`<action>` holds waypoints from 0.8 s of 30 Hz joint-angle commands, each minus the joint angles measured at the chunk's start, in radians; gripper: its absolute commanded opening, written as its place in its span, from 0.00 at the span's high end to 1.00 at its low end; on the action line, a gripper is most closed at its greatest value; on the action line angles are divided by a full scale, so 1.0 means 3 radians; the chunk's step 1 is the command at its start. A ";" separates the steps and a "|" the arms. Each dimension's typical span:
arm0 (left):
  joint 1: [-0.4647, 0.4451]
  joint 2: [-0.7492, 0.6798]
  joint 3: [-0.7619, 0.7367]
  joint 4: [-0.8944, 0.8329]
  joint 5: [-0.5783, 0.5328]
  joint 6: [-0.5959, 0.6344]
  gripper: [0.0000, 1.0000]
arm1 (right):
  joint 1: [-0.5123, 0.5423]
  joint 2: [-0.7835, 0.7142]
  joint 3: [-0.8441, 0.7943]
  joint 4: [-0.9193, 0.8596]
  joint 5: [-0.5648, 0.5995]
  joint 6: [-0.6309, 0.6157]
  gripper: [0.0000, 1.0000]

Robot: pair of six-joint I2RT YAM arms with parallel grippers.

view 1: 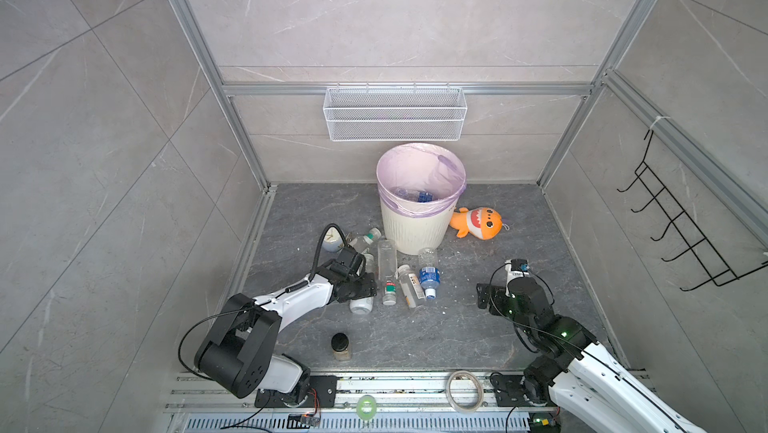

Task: Throw the plastic bottles in the bin
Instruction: 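Lower the left gripper onto the white-labelled bottle with yellow mark, then close the left gripper on the white-labelled bottle and lift it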

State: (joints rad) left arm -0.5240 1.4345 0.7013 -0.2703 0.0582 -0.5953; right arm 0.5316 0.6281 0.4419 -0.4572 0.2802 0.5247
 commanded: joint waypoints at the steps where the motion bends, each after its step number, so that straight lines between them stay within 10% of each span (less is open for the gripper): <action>1: -0.0007 0.0027 0.0105 -0.0139 -0.0113 0.0180 0.26 | 0.0005 0.0016 -0.0020 0.0053 -0.0019 0.0030 0.00; 24: -0.0007 -0.1237 -0.0458 0.0079 -0.0065 0.0716 0.38 | 0.0002 0.0129 0.0010 0.0087 -0.0065 0.0003 0.00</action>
State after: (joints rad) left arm -0.5240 1.1385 0.5797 -0.2794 0.0532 -0.4198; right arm 0.5316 0.6613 0.4419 -0.4500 0.2680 0.5243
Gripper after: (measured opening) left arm 0.630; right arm 0.990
